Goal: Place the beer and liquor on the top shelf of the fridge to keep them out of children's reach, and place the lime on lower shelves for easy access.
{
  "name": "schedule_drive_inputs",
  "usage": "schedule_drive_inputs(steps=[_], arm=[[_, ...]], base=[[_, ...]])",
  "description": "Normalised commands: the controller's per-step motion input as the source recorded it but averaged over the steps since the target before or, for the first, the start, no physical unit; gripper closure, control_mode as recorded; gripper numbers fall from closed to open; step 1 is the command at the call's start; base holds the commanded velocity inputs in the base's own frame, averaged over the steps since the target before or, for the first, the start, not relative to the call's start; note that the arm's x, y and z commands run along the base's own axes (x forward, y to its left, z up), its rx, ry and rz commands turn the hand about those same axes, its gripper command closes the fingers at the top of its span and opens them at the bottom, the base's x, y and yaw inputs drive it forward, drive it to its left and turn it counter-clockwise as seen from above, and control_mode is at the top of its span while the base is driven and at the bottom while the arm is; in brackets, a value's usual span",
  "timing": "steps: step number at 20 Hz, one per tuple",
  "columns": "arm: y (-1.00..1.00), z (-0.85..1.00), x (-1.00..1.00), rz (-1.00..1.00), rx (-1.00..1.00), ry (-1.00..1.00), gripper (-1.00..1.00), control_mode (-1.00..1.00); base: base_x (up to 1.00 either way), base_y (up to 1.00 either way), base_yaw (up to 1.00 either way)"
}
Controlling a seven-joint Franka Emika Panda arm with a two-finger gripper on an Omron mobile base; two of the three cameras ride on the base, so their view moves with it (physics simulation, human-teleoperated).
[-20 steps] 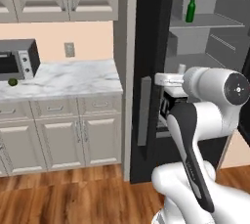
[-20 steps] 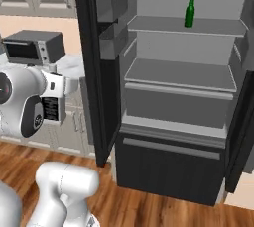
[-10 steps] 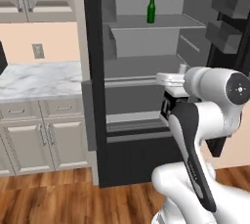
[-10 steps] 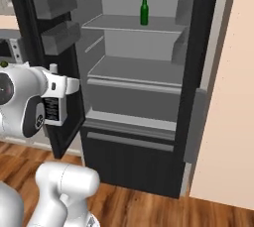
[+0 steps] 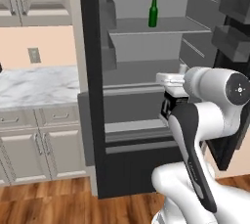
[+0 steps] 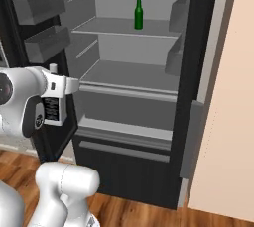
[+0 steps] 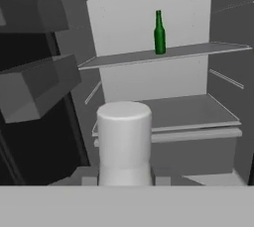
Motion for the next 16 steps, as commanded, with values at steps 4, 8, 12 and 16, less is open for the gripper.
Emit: schedule_drive_inputs(steps=[4, 8, 12, 16], arm=[[0.0, 0.0, 0.0, 0.0, 0.0, 0.0, 1.0, 1.0], [0.0, 0.0, 0.0, 0.0, 0.0, 0.0, 1.0, 1.0], [0.0, 0.0, 0.0, 0.0, 0.0, 0.0, 1.0, 1.0], [0.0, 0.0, 0.0, 0.0, 0.0, 0.0, 1.0, 1.0]], base=[[0.64, 0.0, -0.01], [0.61, -0.09, -0.05], [0.52, -0.19, -0.09], [0.45, -0.2, -0.13]])
